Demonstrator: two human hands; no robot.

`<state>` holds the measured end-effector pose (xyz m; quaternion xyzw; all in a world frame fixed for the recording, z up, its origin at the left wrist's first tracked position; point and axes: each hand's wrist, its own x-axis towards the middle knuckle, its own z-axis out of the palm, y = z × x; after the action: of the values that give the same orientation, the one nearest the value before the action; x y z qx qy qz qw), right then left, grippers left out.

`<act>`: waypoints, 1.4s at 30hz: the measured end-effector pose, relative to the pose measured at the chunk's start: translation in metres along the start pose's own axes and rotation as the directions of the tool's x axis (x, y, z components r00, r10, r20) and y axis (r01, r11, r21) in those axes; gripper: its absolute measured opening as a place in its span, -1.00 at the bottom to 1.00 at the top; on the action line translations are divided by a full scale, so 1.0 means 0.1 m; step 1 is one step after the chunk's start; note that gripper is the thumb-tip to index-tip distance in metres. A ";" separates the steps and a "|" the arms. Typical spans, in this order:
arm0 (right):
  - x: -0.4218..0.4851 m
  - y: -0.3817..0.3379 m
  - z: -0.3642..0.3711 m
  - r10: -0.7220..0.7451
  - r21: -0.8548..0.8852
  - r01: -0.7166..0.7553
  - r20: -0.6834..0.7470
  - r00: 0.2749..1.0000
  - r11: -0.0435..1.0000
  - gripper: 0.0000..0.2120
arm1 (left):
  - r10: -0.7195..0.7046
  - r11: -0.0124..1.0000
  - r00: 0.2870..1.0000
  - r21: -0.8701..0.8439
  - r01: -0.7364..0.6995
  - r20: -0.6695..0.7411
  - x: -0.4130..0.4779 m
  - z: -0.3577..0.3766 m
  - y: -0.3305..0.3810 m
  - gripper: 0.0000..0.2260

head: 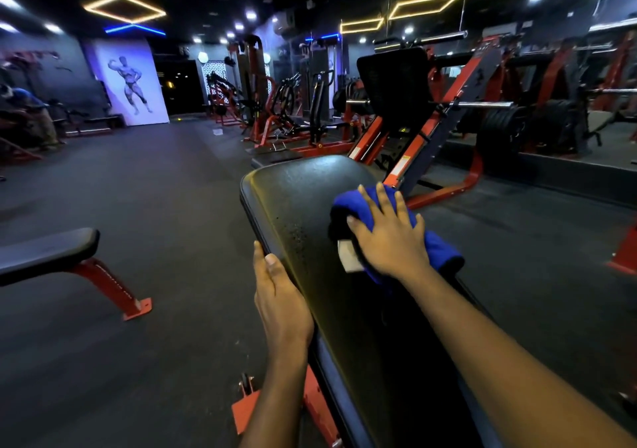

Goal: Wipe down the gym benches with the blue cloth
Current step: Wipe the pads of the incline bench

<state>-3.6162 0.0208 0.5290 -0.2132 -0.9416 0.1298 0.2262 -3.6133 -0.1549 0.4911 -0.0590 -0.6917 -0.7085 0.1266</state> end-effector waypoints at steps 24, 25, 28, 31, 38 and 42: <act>1.28 -0.73 -0.06 -0.100 0.009 0.099 0.037 0.994 0.995 -0.37 | 0.009 1.000 1.000 0.005 -0.009 0.014 0.00 0.01 0.01 -0.57; 1.17 -0.79 -0.04 -0.204 -0.004 0.204 0.028 0.979 0.979 -0.38 | 0.009 1.000 1.000 0.006 -0.010 0.012 0.00 0.00 0.02 -0.57; 0.71 -0.67 -0.01 -0.500 0.052 0.499 0.017 0.866 0.865 -0.42 | 0.016 1.000 0.999 0.027 -0.015 -0.029 0.02 0.01 -0.01 -0.58; 0.55 -0.27 -0.05 -0.543 0.148 0.538 -0.004 0.840 0.830 -0.40 | 0.031 0.999 0.999 0.037 -0.030 -0.033 0.06 0.02 -0.07 -0.58; 1.16 -0.65 -0.09 -0.145 0.026 0.144 0.057 0.988 0.989 -0.38 | 0.026 0.999 1.000 -0.024 -0.025 0.005 0.05 0.03 -0.14 -0.54; 0.84 -1.09 -0.06 -0.356 0.062 0.352 0.068 0.932 0.934 -0.42 | 0.037 0.998 0.998 -0.047 -0.040 -0.052 0.05 0.04 -0.13 -0.56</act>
<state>-3.7185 -0.0355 0.6027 -0.0293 -0.9692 0.1183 0.2142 -3.6223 -0.1510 0.4802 -0.0573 -0.6697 -0.7237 0.1563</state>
